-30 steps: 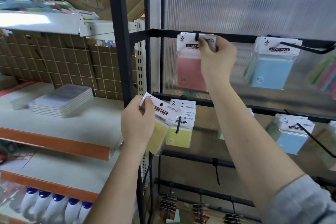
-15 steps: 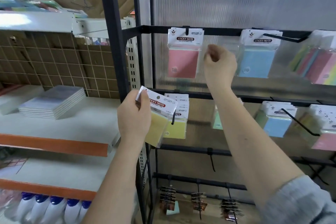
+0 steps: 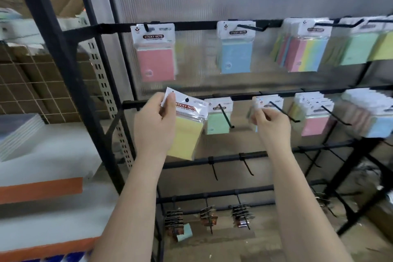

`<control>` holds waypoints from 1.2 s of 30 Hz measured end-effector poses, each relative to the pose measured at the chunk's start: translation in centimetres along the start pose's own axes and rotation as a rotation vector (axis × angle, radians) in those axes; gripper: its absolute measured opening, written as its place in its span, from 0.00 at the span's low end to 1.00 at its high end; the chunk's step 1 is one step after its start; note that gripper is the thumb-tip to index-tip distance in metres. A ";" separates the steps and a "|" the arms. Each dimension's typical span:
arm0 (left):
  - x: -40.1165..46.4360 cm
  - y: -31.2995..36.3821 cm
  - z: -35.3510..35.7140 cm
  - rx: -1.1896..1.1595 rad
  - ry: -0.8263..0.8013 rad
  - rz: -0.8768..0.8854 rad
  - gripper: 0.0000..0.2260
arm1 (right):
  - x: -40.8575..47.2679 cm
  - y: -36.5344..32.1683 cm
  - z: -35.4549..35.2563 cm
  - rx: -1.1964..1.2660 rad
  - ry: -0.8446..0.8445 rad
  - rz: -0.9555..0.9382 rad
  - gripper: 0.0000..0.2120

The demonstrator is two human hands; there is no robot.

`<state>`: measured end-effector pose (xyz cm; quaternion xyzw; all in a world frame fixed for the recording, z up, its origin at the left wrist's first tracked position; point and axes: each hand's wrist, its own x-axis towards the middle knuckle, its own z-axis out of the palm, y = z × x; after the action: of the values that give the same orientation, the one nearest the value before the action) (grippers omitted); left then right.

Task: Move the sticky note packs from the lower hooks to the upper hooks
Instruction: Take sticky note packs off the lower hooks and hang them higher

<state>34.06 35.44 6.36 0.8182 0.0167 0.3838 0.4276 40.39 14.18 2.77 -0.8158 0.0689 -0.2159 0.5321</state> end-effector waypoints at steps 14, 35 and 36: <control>-4.9 13.6 17.1 -0.185 -0.008 0.097 0.18 | 8.8 10.2 -18.3 -0.229 -0.023 -0.016 0.12; -6.8 30.1 38.1 -0.374 -0.117 0.233 0.10 | 19.2 20.9 -35.0 -0.260 -0.003 0.097 0.13; -6.5 30.3 38.8 -0.400 -0.127 0.237 0.09 | 19.7 21.1 -34.9 -0.259 -0.001 0.097 0.13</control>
<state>45.31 -12.74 10.82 0.7361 -0.1826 0.3746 0.5333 45.66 -30.80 1.21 -0.8735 0.1353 -0.1790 0.4320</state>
